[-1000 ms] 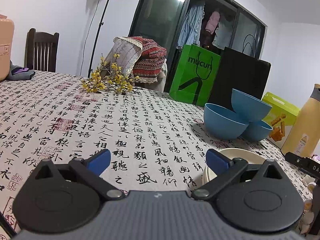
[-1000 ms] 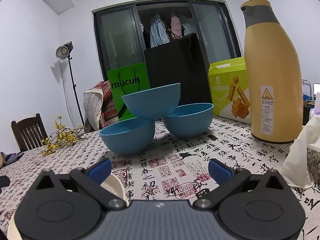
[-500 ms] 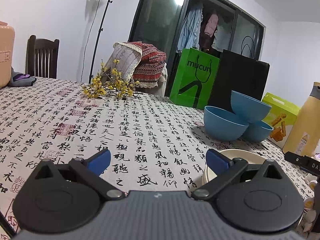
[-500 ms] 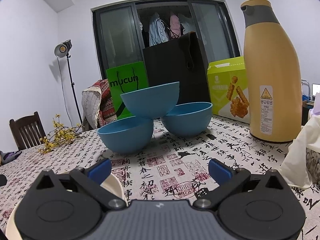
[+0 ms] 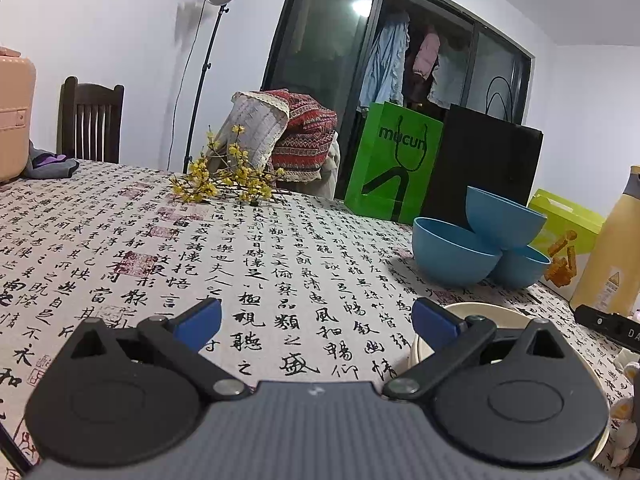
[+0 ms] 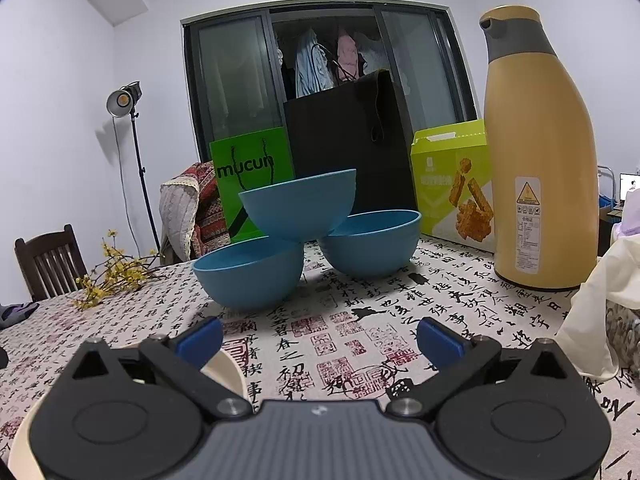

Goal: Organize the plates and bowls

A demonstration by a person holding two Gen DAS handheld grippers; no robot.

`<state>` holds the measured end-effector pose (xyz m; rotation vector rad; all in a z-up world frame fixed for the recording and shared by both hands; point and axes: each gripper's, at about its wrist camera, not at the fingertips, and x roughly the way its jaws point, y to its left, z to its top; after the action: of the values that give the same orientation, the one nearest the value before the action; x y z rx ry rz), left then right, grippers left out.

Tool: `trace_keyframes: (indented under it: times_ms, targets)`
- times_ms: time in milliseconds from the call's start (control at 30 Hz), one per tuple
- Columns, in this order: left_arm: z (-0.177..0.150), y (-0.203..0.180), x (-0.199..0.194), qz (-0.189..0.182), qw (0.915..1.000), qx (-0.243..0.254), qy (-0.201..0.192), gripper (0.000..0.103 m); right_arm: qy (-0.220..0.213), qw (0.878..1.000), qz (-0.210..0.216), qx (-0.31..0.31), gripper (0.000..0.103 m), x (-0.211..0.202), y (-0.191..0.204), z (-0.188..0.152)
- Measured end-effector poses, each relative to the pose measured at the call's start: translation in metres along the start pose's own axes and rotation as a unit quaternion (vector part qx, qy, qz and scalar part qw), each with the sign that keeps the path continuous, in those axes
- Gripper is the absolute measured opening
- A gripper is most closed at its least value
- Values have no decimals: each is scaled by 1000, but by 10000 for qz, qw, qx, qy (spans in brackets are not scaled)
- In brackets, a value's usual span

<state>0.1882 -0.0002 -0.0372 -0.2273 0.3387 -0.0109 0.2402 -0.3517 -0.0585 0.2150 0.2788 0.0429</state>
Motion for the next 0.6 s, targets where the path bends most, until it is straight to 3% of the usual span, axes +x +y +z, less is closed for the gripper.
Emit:
trace_keyframes:
  times_ms: [600]
  targets:
    - [-1, 0, -2, -89, 10000, -8, -30, 103, -31, 9997, -237, 5, 103, -1, 1, 0]
